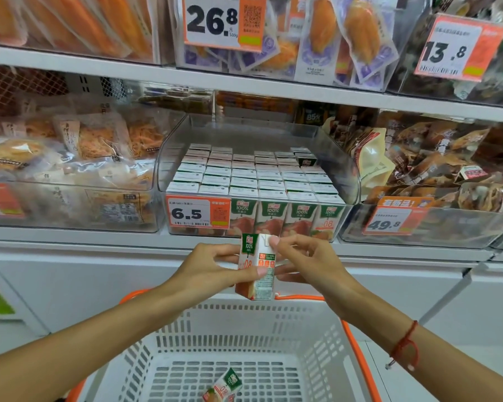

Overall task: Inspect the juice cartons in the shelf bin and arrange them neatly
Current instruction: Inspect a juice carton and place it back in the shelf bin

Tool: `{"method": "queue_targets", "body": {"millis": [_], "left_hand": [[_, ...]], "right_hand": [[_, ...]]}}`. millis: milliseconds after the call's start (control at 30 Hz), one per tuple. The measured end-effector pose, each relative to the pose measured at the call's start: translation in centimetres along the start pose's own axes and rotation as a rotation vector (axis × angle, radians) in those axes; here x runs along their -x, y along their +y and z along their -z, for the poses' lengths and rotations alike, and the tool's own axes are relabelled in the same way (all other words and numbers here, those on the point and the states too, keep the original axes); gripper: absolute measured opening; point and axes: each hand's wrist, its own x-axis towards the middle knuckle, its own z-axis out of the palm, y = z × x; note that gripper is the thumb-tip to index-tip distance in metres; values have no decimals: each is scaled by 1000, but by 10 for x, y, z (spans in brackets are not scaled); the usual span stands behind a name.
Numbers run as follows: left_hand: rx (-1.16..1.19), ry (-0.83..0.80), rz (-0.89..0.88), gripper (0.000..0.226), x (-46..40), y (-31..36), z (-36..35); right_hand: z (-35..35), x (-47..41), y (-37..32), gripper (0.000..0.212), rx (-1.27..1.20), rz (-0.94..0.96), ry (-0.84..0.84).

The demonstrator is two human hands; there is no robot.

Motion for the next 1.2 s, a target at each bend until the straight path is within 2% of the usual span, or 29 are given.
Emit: {"method": "queue_targets", "body": {"millis": [100, 300, 433, 667, 800, 867, 933, 1033, 1100, 1200], "left_hand": [[1, -95, 64, 12, -1, 0, 3], [59, -201, 130, 41, -3, 3, 6], [179, -196, 152, 42, -6, 3, 8], [285, -120, 142, 45, -7, 0, 1], [387, -7, 178, 61, -9, -3, -8], [401, 24, 188, 68, -8, -4, -10], [414, 24, 203, 69, -8, -5, -8], [391, -50, 224, 60, -6, -6, -3], [381, -92, 223, 52, -5, -8, -2], [413, -61, 246, 46, -6, -9, -2]], "right_hand": [[4, 0, -1, 24, 8, 4, -20], [13, 1, -5, 22, -3, 42, -111], [16, 5, -6, 41, 20, 145, -199], [13, 11, -4, 41, 163, 295, -104], [4, 16, 3, 52, 473, 419, 0], [3, 15, 4, 51, 542, 447, 38], [6, 12, 0, 45, 438, 347, 15], [14, 8, -6, 39, 70, 56, -92], [18, 8, -5, 34, 23, -43, -158], [16, 6, 0, 17, 115, -37, -183]]}}
